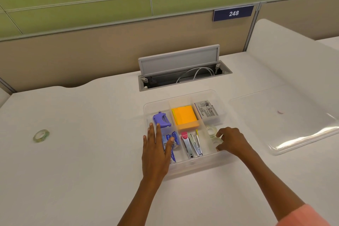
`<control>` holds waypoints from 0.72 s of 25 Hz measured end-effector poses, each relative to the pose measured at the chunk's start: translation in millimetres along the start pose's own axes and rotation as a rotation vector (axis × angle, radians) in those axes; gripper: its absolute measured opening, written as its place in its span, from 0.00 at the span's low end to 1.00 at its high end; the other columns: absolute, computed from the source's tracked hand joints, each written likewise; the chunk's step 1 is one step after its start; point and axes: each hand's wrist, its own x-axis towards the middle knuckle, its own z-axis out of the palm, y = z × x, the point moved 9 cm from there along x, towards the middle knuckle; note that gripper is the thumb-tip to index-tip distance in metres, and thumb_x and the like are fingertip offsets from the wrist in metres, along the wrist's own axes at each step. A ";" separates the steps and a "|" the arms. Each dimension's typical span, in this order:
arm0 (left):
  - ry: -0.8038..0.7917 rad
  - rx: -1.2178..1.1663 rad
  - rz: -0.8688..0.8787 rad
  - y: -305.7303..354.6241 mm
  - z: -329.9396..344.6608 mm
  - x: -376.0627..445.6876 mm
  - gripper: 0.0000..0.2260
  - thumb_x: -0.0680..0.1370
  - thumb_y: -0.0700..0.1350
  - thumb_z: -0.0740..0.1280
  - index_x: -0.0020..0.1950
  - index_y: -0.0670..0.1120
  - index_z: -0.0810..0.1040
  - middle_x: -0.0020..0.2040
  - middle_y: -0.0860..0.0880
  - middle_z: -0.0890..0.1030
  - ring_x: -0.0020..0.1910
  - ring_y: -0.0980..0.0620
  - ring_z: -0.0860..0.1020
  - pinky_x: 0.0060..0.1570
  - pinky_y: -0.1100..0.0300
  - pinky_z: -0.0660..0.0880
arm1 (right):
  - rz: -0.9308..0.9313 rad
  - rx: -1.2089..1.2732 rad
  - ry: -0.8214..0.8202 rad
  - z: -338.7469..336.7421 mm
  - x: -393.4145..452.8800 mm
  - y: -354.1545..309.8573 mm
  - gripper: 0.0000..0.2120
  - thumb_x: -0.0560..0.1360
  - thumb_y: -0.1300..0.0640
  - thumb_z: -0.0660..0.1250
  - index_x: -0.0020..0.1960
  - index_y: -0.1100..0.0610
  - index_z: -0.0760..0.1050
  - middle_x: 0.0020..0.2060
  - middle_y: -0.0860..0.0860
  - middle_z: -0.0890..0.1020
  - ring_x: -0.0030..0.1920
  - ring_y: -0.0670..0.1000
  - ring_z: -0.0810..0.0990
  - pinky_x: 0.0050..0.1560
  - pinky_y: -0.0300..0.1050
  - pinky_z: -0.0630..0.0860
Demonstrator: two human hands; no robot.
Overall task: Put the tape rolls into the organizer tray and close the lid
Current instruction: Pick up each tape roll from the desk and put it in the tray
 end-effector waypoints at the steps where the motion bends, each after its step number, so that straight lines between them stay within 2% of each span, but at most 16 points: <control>1: -0.001 0.000 -0.001 -0.1 0.1 0.0 0.30 0.76 0.56 0.55 0.73 0.52 0.45 0.77 0.49 0.48 0.76 0.49 0.50 0.73 0.51 0.53 | 0.001 -0.006 0.000 0.2 -0.6 0.1 0.24 0.62 0.59 0.76 0.57 0.58 0.76 0.55 0.57 0.81 0.56 0.57 0.78 0.53 0.46 0.73; 12: -0.029 -0.025 -0.012 2.6 -2.7 1.2 0.30 0.77 0.55 0.55 0.73 0.50 0.43 0.77 0.48 0.45 0.76 0.48 0.47 0.73 0.53 0.48 | -0.063 0.041 0.130 -13.0 -10.2 -9.6 0.18 0.68 0.55 0.73 0.56 0.59 0.77 0.55 0.58 0.81 0.55 0.58 0.78 0.52 0.47 0.72; 16: -0.006 -0.062 -0.001 -1.0 -14.9 0.3 0.29 0.78 0.54 0.55 0.73 0.50 0.44 0.77 0.47 0.43 0.76 0.49 0.43 0.73 0.55 0.44 | -0.176 0.063 0.255 -29.6 -23.9 -35.3 0.16 0.71 0.56 0.71 0.57 0.59 0.76 0.57 0.58 0.80 0.56 0.59 0.78 0.55 0.49 0.73; 18: 0.018 -0.062 -0.009 -9.1 -22.7 -2.9 0.28 0.78 0.54 0.55 0.74 0.50 0.45 0.77 0.48 0.44 0.76 0.50 0.42 0.72 0.56 0.43 | -0.242 0.158 0.278 -35.3 -31.5 -55.4 0.16 0.71 0.57 0.71 0.57 0.58 0.77 0.58 0.58 0.79 0.58 0.58 0.78 0.58 0.51 0.75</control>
